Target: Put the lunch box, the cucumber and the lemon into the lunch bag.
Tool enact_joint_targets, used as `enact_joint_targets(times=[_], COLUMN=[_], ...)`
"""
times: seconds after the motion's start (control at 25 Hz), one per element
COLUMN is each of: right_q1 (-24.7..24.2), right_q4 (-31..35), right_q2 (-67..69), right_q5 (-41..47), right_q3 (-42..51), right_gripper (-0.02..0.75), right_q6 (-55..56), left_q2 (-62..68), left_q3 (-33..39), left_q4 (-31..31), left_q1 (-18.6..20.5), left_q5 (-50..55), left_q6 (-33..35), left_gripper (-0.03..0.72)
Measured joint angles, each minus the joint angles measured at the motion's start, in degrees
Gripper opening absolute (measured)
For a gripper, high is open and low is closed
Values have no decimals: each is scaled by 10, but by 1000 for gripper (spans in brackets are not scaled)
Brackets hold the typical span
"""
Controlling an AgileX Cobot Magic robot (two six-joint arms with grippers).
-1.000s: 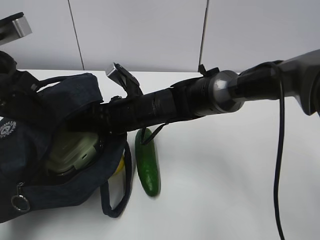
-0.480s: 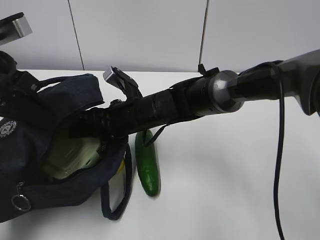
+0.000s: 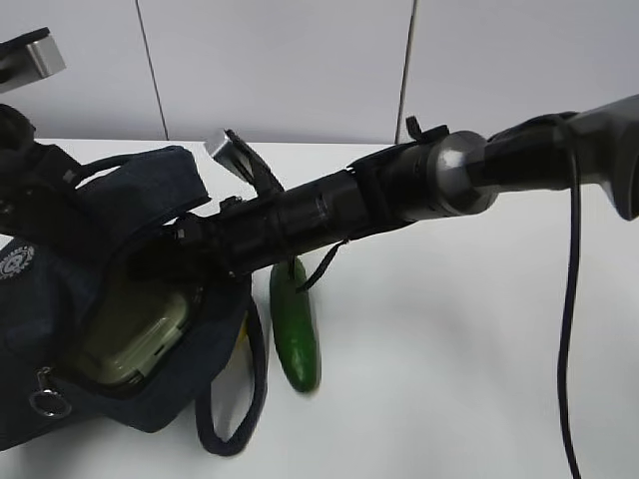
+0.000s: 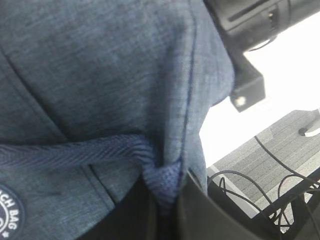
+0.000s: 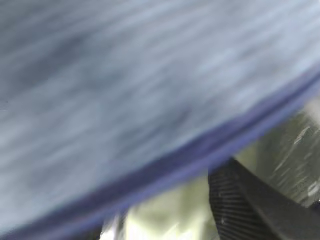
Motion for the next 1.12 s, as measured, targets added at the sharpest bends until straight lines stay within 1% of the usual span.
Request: enact_joint_targets(times=[0.12, 0.28, 0.48, 0.56, 0.8, 1.0, 1.12], right_q1=[-18, -55, -89, -94, -95, -95, -83], right_q4=[-41, -89, -160, -204, -359, -452, -506], right_q2=[-13, -43, -94, -115, -151, -160, -160], right_q5=[36, 80, 102, 102, 87, 39, 4], right_q3=[0, 0, 0, 0, 0, 0, 0], right_gripper=[459, 459, 458, 458, 457, 457, 457], right_q6=[25, 61, 110, 139, 252, 341, 388], left_q2=[1, 7, 9, 9, 9, 9, 9], left_q3=[0, 0, 0, 0, 0, 0, 0], left_q4=[-1, -1, -1, 3, 53, 64, 64], left_q1=[0, 0, 0, 0, 0, 0, 0], left_q5=[-4, -6, -7, -7, -5, -10, -17], left_q6=[0, 0, 0, 0, 0, 0, 0], left_gripper=[-8, -8, -8, -8, -8, -8, -8])
